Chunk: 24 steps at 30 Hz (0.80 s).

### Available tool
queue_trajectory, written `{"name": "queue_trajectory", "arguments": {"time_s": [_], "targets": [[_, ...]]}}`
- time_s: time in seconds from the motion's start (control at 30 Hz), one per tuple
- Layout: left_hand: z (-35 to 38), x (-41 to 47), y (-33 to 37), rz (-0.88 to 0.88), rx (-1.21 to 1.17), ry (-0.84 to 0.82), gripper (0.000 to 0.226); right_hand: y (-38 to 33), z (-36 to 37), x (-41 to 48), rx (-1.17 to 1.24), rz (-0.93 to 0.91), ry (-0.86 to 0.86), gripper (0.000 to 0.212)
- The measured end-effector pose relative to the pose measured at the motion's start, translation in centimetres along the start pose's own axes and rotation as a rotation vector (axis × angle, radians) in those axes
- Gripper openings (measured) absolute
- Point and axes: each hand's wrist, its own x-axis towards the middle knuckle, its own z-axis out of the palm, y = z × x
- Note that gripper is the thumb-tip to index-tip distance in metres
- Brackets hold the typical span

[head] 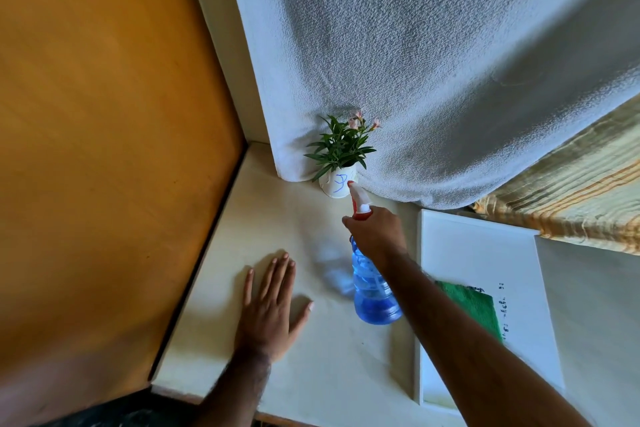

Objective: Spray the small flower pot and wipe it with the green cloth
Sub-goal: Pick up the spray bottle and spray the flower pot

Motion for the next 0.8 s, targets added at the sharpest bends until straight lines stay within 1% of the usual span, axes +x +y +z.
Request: {"name": "queue_trajectory", "arguments": {"time_s": [0.13,0.2,0.37,0.5,0.57,0.63,0.8], "targets": [[0.0,0.0,-0.1,0.001,-0.01,0.005,0.084,0.6,-1.1,-0.8,0.112,-0.011,0.063,0.008],[0.0,0.0,-0.2,0.002,-0.01,0.006,0.084,0.7,-2.4,-1.5,0.248,-0.048,0.122,0.008],[0.3,-0.1,-0.4,0.013,-0.01,0.018,0.085,1.1,-7.9,-2.3,0.495,-0.185,0.384,0.007],[0.6,-0.1,-0.3,0.022,-0.018,0.049,0.084,2.8,-12.4,-1.4,0.603,-0.254,0.611,0.01],[0.7,-0.2,-0.4,0.024,-0.012,0.059,0.083,3.9,-13.8,-0.8,0.589,-0.313,0.65,0.018],[0.7,-0.1,-0.3,0.028,-0.011,0.061,0.083,5.5,-14.6,0.0,0.554,-0.37,0.664,0.022],[0.8,-0.1,-0.1,0.02,-0.02,0.045,0.084,8.5,-15.0,2.1,0.487,-0.385,0.676,0.019]]}}
